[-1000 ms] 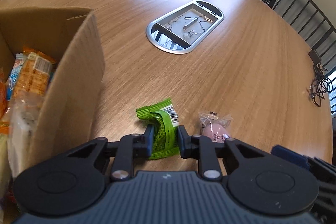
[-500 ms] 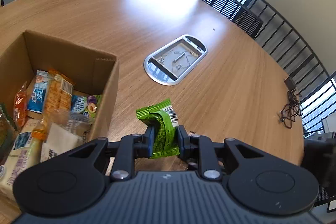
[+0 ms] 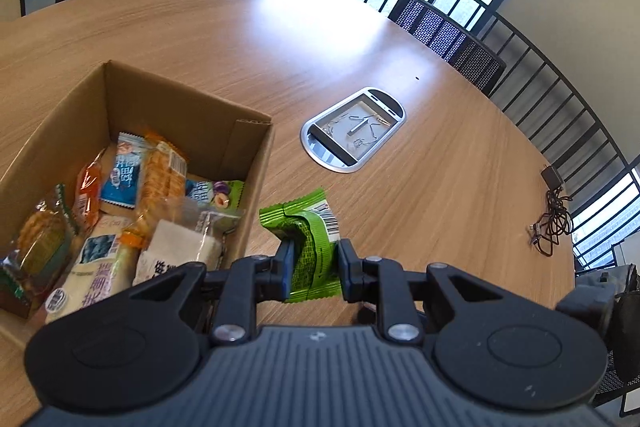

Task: Organize snacks
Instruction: 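Close the left gripper on the green biscuit pack while the right gripper grasps the pink cake, then carry the green biscuit pack and pink cake over the cardboard box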

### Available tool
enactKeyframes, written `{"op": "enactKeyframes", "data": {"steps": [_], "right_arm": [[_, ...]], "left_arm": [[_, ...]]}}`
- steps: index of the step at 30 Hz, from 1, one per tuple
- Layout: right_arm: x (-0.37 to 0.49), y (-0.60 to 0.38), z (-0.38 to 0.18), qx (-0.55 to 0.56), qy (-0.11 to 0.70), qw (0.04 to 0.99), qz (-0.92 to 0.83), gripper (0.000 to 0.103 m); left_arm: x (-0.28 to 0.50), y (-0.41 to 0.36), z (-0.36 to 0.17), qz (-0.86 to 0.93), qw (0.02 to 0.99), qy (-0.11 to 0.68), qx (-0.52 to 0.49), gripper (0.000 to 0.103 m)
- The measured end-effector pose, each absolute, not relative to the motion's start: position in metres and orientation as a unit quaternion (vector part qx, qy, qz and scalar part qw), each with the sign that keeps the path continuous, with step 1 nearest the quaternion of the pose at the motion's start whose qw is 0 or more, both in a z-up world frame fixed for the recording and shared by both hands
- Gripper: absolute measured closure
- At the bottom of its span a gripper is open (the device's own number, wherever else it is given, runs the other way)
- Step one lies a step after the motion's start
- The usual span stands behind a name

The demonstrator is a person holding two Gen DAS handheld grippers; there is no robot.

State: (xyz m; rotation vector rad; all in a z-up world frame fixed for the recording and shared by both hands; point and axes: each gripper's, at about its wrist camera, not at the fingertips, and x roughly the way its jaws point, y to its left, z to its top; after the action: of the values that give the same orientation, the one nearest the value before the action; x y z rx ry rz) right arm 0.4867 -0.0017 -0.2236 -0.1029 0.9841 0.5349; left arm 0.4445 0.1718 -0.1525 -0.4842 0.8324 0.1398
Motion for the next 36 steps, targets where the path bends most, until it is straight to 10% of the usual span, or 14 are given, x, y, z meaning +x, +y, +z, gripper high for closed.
{"op": "enactKeyframes", "data": {"steps": [36], "right_arm": [[0.419, -0.027, -0.098, -0.051, 0.387, 0.875, 0.286, 0.069]], "left_arm": [[0.376, 0.18, -0.065, 0.109, 0.903, 0.348, -0.226, 0.081]]}}
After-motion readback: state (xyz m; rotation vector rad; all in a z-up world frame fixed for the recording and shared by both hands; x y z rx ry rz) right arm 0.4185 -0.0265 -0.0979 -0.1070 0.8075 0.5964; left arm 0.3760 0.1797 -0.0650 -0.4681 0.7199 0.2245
